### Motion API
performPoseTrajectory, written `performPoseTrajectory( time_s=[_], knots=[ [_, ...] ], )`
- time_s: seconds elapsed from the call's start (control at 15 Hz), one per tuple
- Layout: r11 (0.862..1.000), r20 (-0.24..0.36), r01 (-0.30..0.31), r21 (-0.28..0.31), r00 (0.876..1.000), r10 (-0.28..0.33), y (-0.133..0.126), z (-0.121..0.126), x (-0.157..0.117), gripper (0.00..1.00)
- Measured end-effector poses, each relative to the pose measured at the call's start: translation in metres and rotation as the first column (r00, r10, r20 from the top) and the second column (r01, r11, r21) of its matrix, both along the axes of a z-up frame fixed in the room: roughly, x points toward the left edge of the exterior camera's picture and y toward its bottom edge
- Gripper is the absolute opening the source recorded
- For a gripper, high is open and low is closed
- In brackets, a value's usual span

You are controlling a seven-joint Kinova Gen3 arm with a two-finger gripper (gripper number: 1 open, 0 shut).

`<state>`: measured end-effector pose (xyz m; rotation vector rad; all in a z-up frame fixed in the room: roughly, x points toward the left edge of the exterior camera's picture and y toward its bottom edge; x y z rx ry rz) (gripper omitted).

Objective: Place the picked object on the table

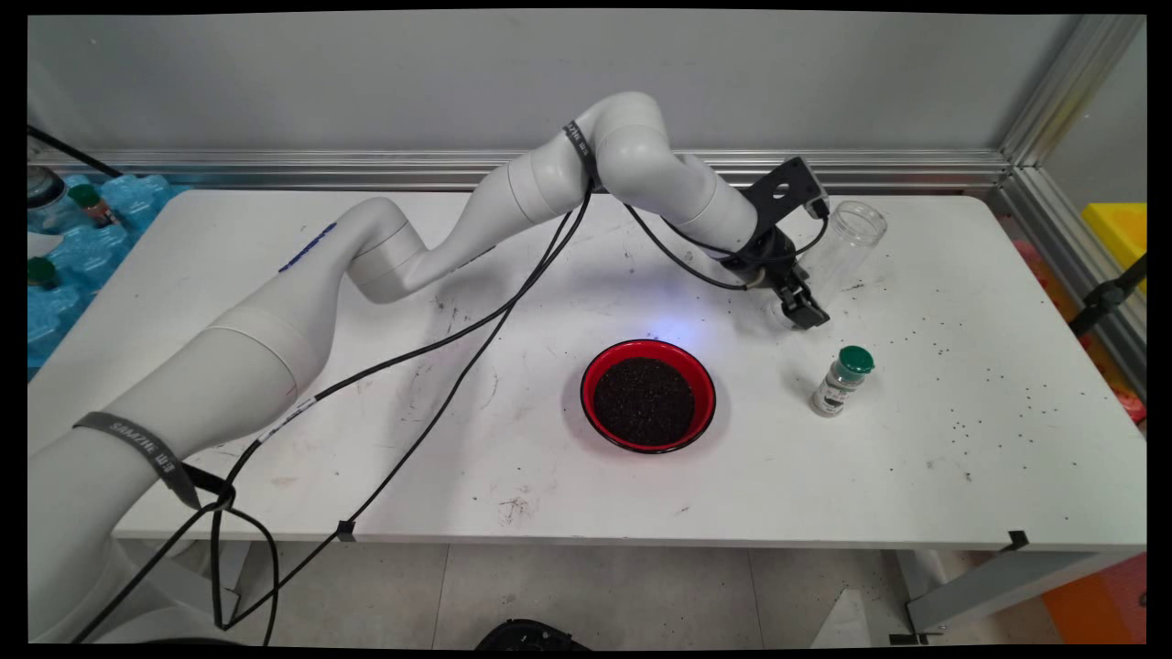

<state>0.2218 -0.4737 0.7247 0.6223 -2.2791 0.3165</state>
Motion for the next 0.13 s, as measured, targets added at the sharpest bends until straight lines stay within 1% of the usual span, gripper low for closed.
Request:
performPoseTrajectory(
  time_s=[0.13],
  knots=[
    [1.0,0.001,0.001,0.002,1.0,-0.001,0.0007,-0.001,0.0003,1.0]
  ],
)
